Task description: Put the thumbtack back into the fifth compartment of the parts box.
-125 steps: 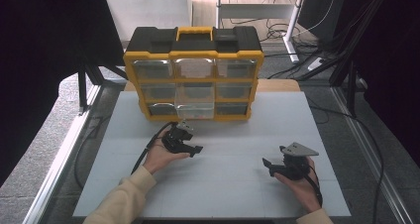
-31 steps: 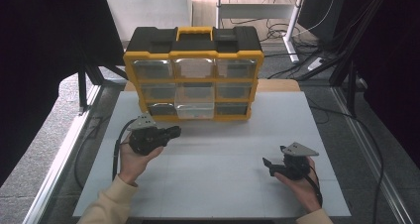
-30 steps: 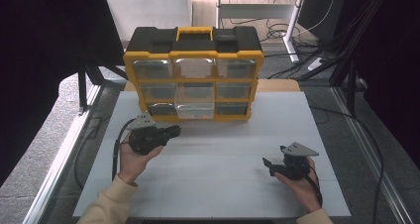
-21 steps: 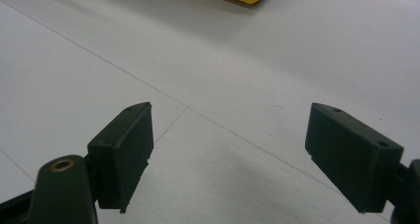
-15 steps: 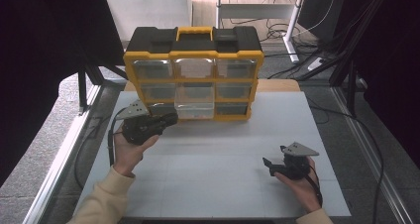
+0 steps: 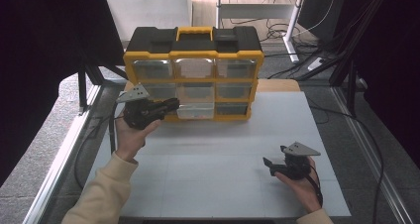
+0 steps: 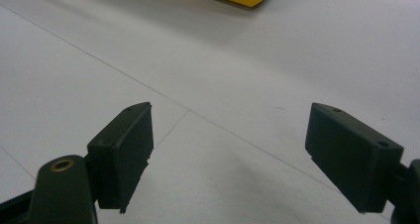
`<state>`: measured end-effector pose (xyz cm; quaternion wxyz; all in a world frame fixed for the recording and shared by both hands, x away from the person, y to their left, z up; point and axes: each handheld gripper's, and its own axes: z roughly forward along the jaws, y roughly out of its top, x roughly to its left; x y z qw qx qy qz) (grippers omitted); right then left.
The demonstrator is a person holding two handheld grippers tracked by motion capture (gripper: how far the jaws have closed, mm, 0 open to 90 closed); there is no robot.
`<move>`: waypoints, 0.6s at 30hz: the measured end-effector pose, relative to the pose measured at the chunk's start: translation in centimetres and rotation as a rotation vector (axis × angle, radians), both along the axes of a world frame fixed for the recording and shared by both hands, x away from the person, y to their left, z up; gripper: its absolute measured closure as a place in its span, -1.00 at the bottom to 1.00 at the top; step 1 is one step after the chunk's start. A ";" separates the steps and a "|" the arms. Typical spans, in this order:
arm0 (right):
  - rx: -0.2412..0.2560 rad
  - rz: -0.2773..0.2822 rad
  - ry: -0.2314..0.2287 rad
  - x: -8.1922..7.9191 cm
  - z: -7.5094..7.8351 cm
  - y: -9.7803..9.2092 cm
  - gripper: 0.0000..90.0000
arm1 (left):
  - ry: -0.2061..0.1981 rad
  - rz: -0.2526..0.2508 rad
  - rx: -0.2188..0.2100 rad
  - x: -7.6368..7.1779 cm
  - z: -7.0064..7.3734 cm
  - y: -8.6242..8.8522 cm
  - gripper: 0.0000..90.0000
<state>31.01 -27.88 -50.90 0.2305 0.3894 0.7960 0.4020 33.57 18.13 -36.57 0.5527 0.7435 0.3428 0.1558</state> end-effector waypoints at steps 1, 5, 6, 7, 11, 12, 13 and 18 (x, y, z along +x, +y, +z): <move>-0.001 0.001 -0.001 0.0 0.0 0.0 -0.57 | 0.002 0.002 -0.001 0.2 0.0 -0.1 0.84; 0.014 0.007 -0.010 -0.1 0.1 -0.1 -0.57 | 0.019 0.011 -0.010 1.3 0.0 -0.3 0.84; 0.020 0.009 -0.013 -0.1 0.2 -0.1 -0.57 | 0.024 0.011 -0.016 1.6 0.0 -0.4 0.84; 0.023 0.015 -0.015 -0.2 0.2 0.0 -0.57 | 0.024 0.015 -0.012 1.8 0.1 -0.4 0.84; 0.021 0.028 -0.013 -0.4 0.2 0.1 -0.57 | 0.031 0.028 -0.002 2.6 0.0 -0.7 0.84; 0.020 0.025 -0.011 -0.4 0.2 0.1 -0.57 | 0.035 0.030 0.000 2.8 -0.1 -0.8 0.84; 0.020 0.024 -0.010 -0.3 0.2 0.1 -0.57 | 0.038 0.032 0.006 3.0 -0.1 -1.0 0.84; 0.014 0.024 -0.010 -0.2 0.2 0.1 -0.57 | 0.038 0.039 0.017 3.9 -0.1 -1.8 0.84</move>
